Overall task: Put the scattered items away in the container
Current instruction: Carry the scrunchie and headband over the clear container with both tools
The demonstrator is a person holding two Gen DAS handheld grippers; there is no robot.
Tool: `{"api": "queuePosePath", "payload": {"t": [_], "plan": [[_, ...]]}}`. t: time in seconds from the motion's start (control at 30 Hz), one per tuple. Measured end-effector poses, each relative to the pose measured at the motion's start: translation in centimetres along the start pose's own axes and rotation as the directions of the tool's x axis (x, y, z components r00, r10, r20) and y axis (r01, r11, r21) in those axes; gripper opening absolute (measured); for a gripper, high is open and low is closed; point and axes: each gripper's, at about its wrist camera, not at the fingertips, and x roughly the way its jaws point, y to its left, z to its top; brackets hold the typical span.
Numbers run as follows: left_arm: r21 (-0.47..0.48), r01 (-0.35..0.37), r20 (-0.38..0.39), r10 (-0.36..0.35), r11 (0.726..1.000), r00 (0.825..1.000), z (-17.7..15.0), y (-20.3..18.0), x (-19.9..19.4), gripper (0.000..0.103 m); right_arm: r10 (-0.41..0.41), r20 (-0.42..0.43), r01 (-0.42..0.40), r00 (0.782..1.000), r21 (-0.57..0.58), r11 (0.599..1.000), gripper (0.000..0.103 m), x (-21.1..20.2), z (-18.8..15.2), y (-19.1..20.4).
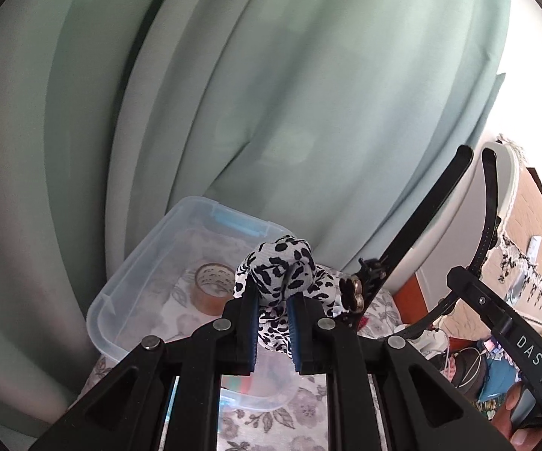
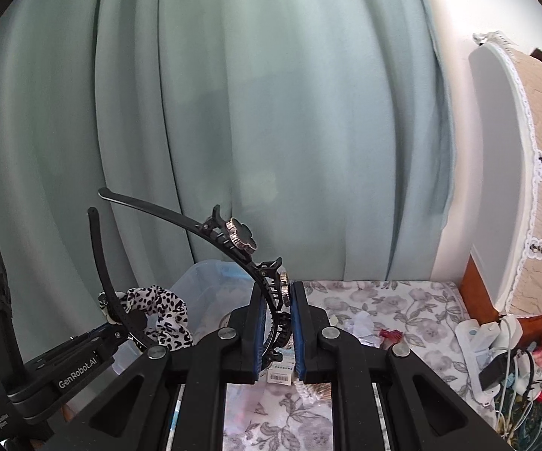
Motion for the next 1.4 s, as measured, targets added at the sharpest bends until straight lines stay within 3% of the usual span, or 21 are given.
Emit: {"api": "queuePosePath", "payload": {"t": [0.27,0.7,1.4], "plan": [[-0.062,-0.042,-0.017,0.042,0.997,0.999,0.3,3.7,0.8,0.014,0.017,-0.057,-0.019,0.998,-0.033,0.999,0.014,2.7,-0.8,1.6],[-0.09,-0.076,-0.077,0.069,0.993,0.995,0.2,6.7,3.2,0.014,0.004,-0.141,-0.008,0.99,-0.025,1.0,0.014,7.7,-2.4,1.8],[-0.11,-0.128,-0.158,0.11,0.986,0.981,0.1,8.4,7.6,0.014,0.038,-0.277,-0.053,0.96,-0.048,0.997,0.015,12.3,-4.5,3.5]]}}
